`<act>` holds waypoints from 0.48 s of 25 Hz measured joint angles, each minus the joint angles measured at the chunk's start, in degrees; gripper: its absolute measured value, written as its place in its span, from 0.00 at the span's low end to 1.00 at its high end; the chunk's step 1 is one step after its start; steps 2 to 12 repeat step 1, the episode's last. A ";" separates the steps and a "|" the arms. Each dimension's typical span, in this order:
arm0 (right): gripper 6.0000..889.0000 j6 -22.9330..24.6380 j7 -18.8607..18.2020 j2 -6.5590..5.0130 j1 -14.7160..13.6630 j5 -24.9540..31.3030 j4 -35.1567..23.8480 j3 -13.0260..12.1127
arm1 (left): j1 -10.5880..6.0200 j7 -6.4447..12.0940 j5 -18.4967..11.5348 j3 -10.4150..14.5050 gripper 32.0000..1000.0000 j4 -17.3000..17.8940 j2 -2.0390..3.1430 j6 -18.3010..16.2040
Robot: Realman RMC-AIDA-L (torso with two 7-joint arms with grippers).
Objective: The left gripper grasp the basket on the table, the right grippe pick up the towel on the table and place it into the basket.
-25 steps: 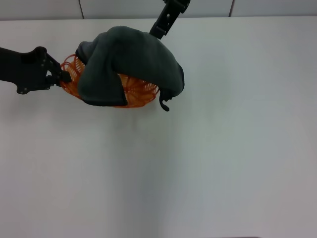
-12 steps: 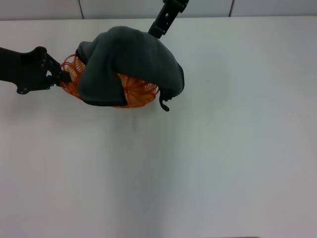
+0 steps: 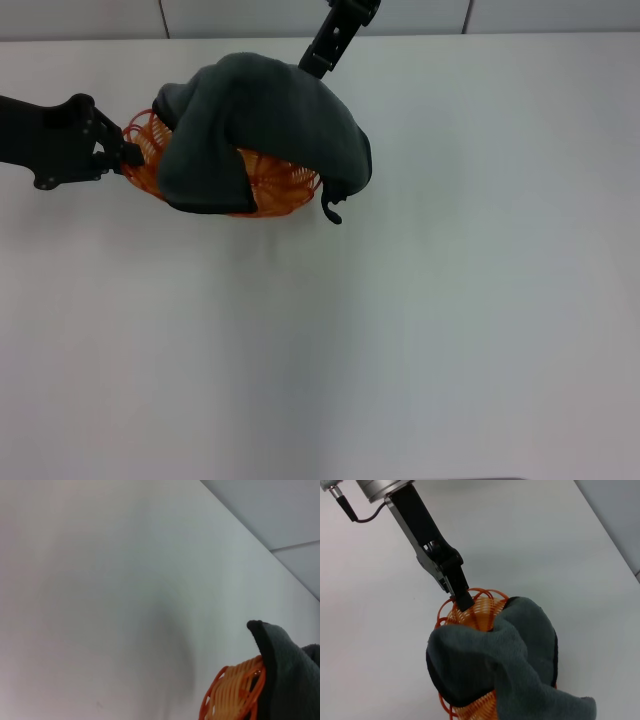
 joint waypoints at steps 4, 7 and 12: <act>0.99 0.00 -0.01 0.01 0.02 0.00 -0.12 -0.06 | 0.00 0.00 0.00 0.00 0.08 -0.01 0.00 0.00; 0.99 0.00 -0.01 0.01 0.02 0.00 -0.12 -0.06 | 0.00 0.00 0.00 0.00 0.08 -0.01 0.00 0.00; 0.99 0.00 -0.01 0.01 0.02 0.00 -0.12 -0.06 | 0.00 0.00 0.00 0.00 0.08 -0.01 0.00 0.00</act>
